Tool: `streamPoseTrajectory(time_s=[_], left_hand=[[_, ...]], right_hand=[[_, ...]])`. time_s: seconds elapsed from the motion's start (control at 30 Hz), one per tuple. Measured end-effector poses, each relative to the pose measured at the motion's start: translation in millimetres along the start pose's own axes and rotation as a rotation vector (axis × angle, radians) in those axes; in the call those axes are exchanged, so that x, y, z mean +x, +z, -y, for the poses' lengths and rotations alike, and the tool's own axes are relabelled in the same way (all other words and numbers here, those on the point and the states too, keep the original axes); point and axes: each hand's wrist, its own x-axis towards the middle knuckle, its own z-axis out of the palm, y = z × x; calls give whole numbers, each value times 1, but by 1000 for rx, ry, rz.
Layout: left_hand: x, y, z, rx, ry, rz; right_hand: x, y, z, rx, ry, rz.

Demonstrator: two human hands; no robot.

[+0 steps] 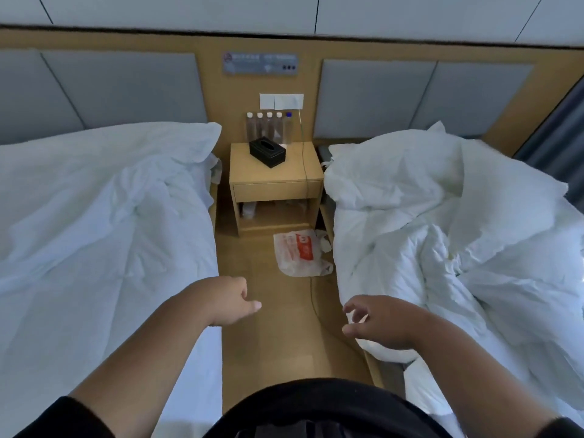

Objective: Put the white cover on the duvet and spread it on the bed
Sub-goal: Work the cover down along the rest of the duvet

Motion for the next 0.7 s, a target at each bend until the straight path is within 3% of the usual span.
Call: streamPoseTrajectory(time_s=[0.2, 0.37, 0.57, 0.7], left_hand=[[96, -55, 8, 26, -29, 54], [178, -96, 20, -39, -124, 64], [227, -168, 49, -281, -310, -42], [233, -187, 82, -428, -472, -63]], right_hand=[[83, -59, -6, -15, 46, 90], [204, -135, -3, -128, -47, 150], [351, -268, 69, -266, -220, 166], [411, -320, 141, -373, -358, 163]])
